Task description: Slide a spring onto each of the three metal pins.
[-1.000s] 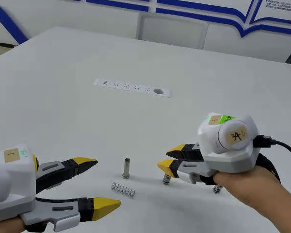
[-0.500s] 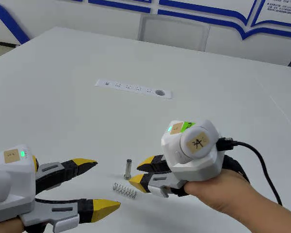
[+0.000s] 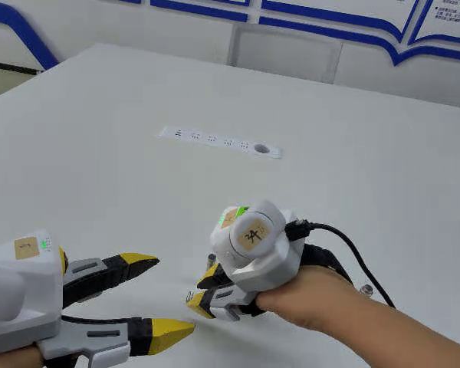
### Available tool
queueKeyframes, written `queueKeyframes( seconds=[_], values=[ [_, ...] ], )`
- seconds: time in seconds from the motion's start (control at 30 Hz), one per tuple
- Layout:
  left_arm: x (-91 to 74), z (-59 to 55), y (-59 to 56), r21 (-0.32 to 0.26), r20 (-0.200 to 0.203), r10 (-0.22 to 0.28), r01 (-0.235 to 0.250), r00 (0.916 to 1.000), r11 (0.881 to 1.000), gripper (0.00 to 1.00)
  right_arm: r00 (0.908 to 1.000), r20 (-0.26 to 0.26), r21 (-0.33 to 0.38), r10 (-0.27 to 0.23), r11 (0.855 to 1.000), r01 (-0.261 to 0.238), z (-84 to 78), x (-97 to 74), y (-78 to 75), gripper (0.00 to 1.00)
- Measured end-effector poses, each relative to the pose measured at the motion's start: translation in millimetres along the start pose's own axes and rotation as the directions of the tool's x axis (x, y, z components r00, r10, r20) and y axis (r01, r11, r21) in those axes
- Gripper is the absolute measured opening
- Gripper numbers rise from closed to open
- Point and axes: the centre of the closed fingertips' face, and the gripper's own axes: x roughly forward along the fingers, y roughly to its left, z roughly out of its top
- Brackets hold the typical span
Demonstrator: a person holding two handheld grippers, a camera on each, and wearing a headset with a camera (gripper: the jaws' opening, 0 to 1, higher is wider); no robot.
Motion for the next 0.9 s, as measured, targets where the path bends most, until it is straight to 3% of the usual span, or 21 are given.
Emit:
queueKeyframes(
  seconds=[0.57, 0.8, 0.9],
  values=[
    [-2.7, -0.6, 0.1, 0.0, -0.008, 0.004, -0.004, 1.0, 1.0, 0.65, 0.9934, -0.108, -0.003, 0.037, 0.999, -0.037, -11.7, 20.3, -1.9, 0.13],
    [-3.1, -1.6, 0.1, -0.002, -0.009, 0.005, -0.005, 0.9999, 1.0, 0.65, 0.9936, -0.105, 0.01, 0.043, 0.999, -0.042, -10.6, 17.6, 0.4, 0.12],
    [-2.6, -1.5, 0.0, -0.002, -0.007, 0.003, -0.003, 1.0, 1.0, 0.65, 0.9964, -0.075, 0.02, 0.041, 0.999, -0.04, -4.8, 10.7, 3.2, 0.12]
  ],
)
